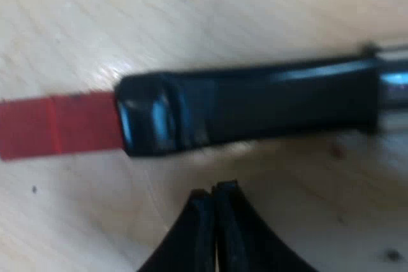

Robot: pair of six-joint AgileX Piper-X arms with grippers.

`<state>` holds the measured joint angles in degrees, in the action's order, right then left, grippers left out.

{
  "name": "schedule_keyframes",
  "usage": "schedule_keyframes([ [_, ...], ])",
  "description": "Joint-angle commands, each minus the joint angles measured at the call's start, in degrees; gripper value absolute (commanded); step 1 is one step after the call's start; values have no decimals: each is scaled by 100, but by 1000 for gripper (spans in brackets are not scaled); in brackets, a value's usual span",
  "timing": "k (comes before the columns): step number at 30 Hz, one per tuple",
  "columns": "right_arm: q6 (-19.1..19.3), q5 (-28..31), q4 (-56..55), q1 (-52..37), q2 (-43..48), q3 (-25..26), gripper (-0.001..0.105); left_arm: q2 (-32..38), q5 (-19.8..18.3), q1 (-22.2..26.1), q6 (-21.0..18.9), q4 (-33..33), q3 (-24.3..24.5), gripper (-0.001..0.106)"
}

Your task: Put the handle in the coffee machine

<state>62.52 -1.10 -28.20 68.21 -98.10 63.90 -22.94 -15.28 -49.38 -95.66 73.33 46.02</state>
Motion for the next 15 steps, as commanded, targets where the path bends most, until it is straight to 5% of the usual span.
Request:
schedule_keyframes([
  [1,57,163,-666,11,403,23,0,13,56,-25,-33,-34,34,67],
  [15,324,929,-1980,11,1684,23,0,13,56,-25,-33,-39,34,67],
])
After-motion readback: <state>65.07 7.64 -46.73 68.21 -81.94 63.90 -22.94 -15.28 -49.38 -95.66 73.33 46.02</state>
